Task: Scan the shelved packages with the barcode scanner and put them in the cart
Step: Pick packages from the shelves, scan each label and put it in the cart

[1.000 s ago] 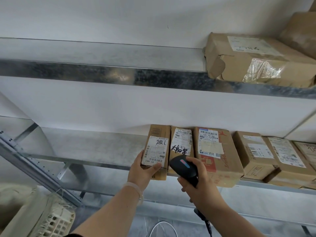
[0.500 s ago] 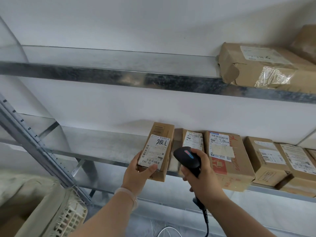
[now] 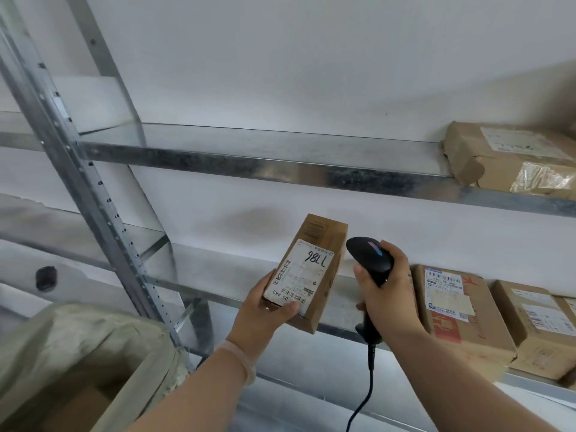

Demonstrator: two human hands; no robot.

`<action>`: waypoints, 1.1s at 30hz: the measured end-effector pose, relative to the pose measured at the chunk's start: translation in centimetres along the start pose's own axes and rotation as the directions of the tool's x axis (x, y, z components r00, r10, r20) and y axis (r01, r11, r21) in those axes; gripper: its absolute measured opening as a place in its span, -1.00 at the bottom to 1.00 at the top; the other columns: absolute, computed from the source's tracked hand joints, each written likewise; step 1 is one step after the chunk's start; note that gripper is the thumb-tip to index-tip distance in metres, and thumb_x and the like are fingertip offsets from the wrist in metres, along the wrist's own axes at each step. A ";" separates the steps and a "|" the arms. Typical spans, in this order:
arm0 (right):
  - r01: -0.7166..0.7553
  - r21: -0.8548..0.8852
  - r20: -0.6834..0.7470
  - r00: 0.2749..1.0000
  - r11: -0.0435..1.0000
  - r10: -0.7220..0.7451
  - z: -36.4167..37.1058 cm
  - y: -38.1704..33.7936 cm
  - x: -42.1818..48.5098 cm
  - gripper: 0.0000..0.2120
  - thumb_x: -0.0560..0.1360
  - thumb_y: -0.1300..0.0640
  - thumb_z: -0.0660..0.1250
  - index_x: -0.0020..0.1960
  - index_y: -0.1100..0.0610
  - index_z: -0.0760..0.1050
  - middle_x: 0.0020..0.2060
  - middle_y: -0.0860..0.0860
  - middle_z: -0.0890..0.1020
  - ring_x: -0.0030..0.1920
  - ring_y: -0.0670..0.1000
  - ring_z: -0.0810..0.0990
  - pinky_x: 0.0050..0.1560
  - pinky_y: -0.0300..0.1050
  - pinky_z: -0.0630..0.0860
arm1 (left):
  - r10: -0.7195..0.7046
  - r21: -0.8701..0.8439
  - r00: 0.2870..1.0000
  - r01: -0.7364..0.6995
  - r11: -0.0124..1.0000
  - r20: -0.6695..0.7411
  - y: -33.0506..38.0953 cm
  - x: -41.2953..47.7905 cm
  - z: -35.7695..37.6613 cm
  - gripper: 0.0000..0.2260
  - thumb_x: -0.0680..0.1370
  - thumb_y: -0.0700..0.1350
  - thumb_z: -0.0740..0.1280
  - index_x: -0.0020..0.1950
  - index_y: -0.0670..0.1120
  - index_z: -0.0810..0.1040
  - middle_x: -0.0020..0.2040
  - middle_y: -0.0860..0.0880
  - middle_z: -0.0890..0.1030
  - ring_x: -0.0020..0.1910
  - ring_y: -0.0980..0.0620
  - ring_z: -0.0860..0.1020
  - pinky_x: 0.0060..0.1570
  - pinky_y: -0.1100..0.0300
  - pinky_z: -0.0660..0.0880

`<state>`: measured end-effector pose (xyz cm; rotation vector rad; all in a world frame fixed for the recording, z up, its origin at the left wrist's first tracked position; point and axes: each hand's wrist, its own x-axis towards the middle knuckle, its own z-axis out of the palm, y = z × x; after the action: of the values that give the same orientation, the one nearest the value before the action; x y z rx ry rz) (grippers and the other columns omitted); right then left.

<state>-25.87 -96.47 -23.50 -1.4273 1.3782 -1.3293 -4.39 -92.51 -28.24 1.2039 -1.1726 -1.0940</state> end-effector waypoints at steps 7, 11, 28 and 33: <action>0.047 0.076 0.060 0.997 0.996 -0.051 4.4 -0.2 -3.9 -0.52 0.52 0.10 0.39 0.28 -0.24 0.23 0.07 -0.20 0.50 -0.25 0.12 0.65 -0.25 0.09 0.66 | -0.019 -0.111 0.991 0.004 0.994 -0.132 0.9 -2.2 -1.0 -0.50 0.45 -0.15 0.52 0.32 0.11 0.46 0.22 0.04 0.59 0.26 -0.06 0.53 0.13 -0.02 0.61; 0.054 0.143 0.096 0.993 0.988 -0.068 6.2 -0.5 -5.5 -0.51 0.51 0.11 0.40 0.24 -0.30 0.26 0.02 -0.29 0.55 -0.11 0.19 0.66 -0.12 0.16 0.65 | -0.043 -0.096 0.985 0.027 0.995 -0.166 1.3 -3.2 -0.9 -0.33 0.41 -0.15 0.56 0.39 0.14 0.29 0.24 0.04 0.52 0.24 -0.03 0.51 0.08 0.18 0.61; 0.158 0.141 0.140 0.974 0.977 -0.178 7.8 -3.0 -9.0 -0.48 0.53 0.20 0.37 0.29 -0.25 0.25 0.01 -0.52 0.48 0.10 0.01 0.60 -0.08 0.07 0.66 | -0.191 -0.224 0.978 0.168 0.960 -0.087 3.3 -6.3 -4.3 -0.71 0.64 -0.07 0.26 0.24 0.29 0.34 0.25 -0.03 0.50 0.19 -0.08 0.54 0.14 -0.03 0.60; 0.178 0.120 0.122 0.974 0.977 -0.192 7.8 -3.4 -9.0 -0.49 0.52 0.21 0.37 0.35 -0.11 0.25 -0.01 -0.48 0.48 -0.01 -0.17 0.61 -0.15 0.04 0.67 | -0.181 -0.154 0.981 0.170 0.973 -0.063 3.3 -6.4 -5.5 -0.59 0.54 -0.08 0.41 0.26 0.30 0.39 0.27 0.01 0.49 0.24 -0.17 0.52 0.17 -0.12 0.58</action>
<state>-16.51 -88.28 -23.34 -1.5706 1.0913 -1.3772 0.46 -85.42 -25.36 1.2392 -0.9228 -1.2341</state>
